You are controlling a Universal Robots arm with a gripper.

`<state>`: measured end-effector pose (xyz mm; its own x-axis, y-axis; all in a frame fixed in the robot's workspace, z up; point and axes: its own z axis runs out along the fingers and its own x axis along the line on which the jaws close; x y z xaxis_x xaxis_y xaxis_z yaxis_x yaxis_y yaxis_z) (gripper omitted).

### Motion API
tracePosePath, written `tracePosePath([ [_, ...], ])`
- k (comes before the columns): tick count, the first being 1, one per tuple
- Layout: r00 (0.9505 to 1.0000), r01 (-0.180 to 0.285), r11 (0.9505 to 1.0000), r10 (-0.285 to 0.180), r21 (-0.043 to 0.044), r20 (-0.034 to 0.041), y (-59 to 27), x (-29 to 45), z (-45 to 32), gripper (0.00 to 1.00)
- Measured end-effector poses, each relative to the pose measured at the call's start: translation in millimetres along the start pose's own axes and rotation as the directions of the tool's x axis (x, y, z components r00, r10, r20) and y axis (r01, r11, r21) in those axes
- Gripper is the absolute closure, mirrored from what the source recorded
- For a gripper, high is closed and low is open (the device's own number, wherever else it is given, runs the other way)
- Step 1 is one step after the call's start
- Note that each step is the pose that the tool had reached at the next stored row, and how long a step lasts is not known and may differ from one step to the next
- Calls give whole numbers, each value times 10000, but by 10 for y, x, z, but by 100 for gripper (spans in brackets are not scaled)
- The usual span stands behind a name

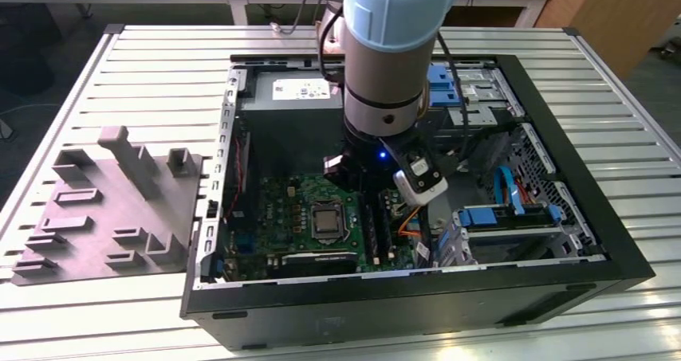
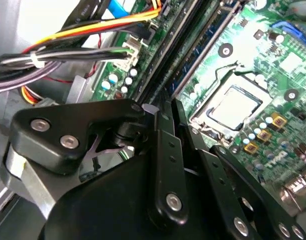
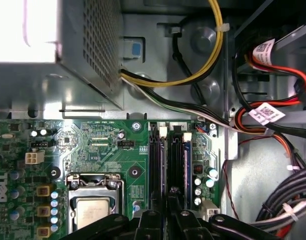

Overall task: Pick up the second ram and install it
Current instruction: 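Insert the second ram into the second slot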

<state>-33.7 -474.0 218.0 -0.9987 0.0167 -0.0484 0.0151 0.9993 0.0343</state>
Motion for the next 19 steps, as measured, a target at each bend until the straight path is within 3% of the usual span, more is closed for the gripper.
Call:
tracePosePath([
  [11, 10000, 0, 10000, 0, 1, 1, 5, -7, -143, 81],
  [19, 10000, 1, 10000, -1, 3, 1, 5, -8, -150, 81],
])
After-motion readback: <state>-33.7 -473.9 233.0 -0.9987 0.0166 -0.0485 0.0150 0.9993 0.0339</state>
